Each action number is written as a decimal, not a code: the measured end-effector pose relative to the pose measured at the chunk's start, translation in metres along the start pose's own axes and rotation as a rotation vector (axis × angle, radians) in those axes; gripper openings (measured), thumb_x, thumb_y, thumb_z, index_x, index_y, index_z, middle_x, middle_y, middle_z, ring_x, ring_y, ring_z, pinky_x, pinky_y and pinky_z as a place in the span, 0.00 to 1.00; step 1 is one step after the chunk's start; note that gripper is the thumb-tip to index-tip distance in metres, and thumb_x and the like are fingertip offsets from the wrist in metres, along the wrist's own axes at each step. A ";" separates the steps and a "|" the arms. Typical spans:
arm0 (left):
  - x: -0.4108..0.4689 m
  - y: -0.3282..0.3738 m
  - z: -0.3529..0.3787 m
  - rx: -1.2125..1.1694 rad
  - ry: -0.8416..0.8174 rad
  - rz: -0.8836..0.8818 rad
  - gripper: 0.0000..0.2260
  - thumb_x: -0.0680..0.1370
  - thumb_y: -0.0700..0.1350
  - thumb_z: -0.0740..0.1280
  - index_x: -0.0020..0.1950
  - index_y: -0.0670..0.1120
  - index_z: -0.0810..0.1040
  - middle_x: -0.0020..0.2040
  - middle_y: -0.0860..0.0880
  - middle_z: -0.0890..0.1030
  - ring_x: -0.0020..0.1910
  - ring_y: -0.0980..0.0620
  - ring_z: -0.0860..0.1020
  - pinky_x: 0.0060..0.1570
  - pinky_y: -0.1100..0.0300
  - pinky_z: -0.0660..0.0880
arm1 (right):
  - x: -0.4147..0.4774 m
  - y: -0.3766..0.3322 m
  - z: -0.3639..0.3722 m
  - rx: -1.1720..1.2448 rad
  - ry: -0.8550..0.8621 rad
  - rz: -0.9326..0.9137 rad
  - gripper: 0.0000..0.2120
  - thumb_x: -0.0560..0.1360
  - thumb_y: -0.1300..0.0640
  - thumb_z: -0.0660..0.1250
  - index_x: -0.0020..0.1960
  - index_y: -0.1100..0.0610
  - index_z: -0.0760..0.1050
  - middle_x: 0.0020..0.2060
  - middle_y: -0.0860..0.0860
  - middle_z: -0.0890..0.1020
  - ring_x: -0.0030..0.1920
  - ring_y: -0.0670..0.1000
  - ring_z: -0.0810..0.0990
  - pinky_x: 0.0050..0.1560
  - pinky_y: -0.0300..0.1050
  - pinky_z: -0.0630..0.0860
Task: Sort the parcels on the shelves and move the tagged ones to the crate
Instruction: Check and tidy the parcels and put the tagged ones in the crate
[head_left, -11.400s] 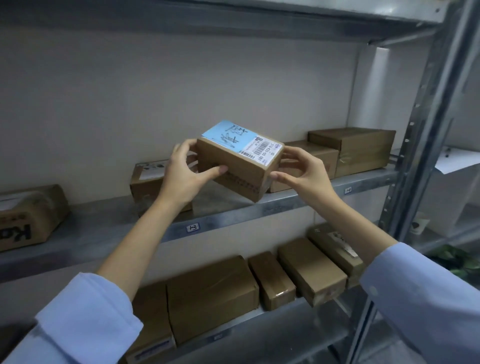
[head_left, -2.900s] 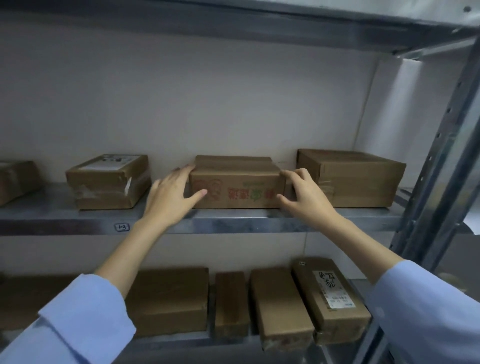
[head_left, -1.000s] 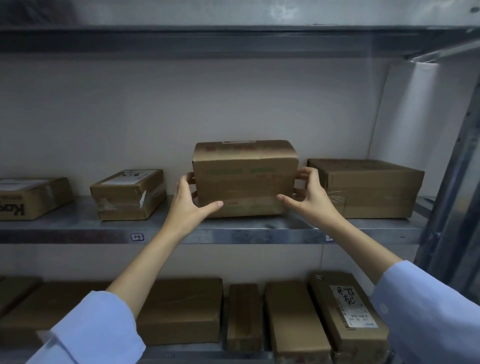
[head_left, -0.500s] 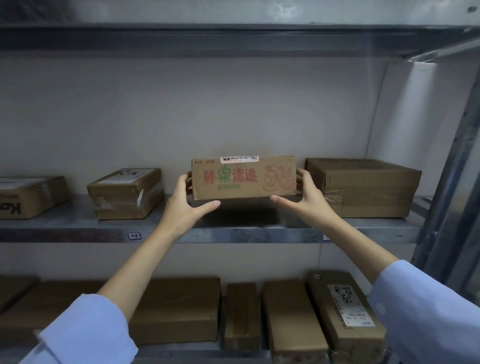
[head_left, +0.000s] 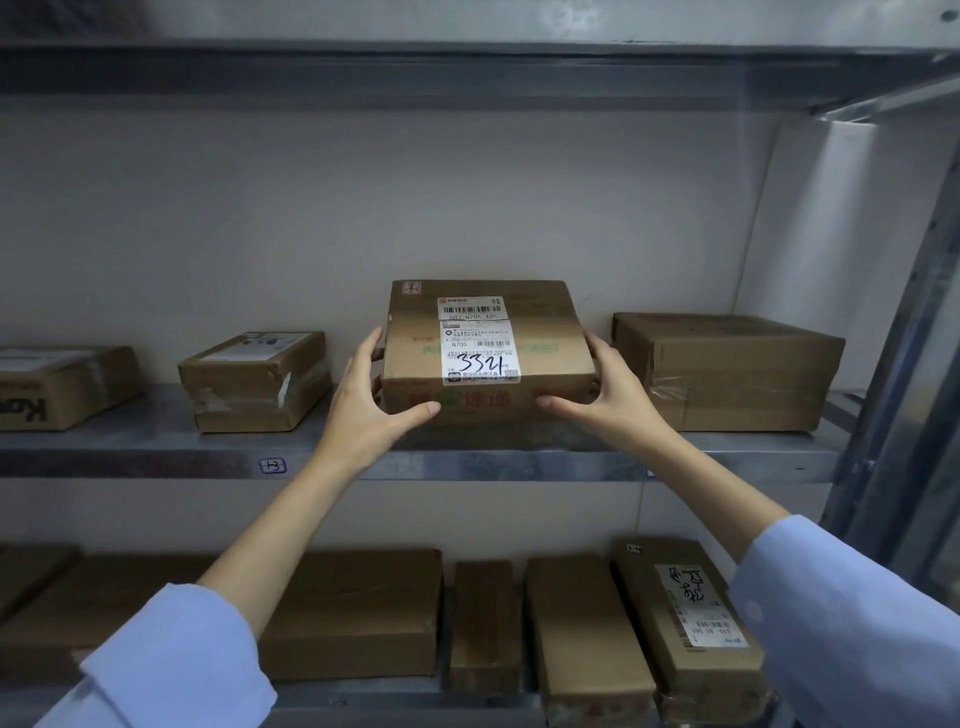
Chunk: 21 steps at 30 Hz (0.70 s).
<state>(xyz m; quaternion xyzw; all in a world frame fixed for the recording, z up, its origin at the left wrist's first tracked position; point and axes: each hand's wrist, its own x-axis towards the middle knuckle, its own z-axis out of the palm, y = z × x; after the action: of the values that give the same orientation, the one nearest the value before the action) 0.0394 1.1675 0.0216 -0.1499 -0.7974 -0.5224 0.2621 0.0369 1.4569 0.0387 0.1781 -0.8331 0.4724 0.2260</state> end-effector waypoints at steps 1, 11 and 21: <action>0.001 0.000 0.000 0.007 0.002 0.015 0.45 0.67 0.47 0.80 0.77 0.56 0.58 0.75 0.51 0.66 0.72 0.51 0.67 0.71 0.45 0.67 | 0.000 0.001 0.001 0.000 -0.004 -0.003 0.44 0.66 0.52 0.80 0.76 0.52 0.61 0.67 0.47 0.70 0.68 0.49 0.70 0.67 0.49 0.72; 0.011 -0.015 0.002 -0.045 0.034 0.031 0.36 0.69 0.45 0.78 0.72 0.59 0.65 0.66 0.57 0.74 0.66 0.55 0.73 0.64 0.64 0.69 | 0.007 0.007 0.010 -0.038 0.033 0.011 0.37 0.67 0.45 0.78 0.72 0.50 0.67 0.62 0.44 0.76 0.58 0.40 0.75 0.48 0.19 0.68; 0.019 -0.039 0.003 0.000 -0.025 -0.055 0.33 0.71 0.47 0.77 0.73 0.55 0.66 0.61 0.58 0.76 0.63 0.54 0.75 0.52 0.76 0.68 | 0.011 0.018 0.021 -0.075 -0.015 0.049 0.32 0.69 0.43 0.76 0.69 0.50 0.71 0.57 0.41 0.78 0.57 0.42 0.77 0.56 0.35 0.71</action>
<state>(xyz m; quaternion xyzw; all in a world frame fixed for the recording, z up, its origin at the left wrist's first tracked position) 0.0029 1.1538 0.0020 -0.1344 -0.8044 -0.5276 0.2379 0.0140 1.4466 0.0232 0.1525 -0.8560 0.4448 0.2146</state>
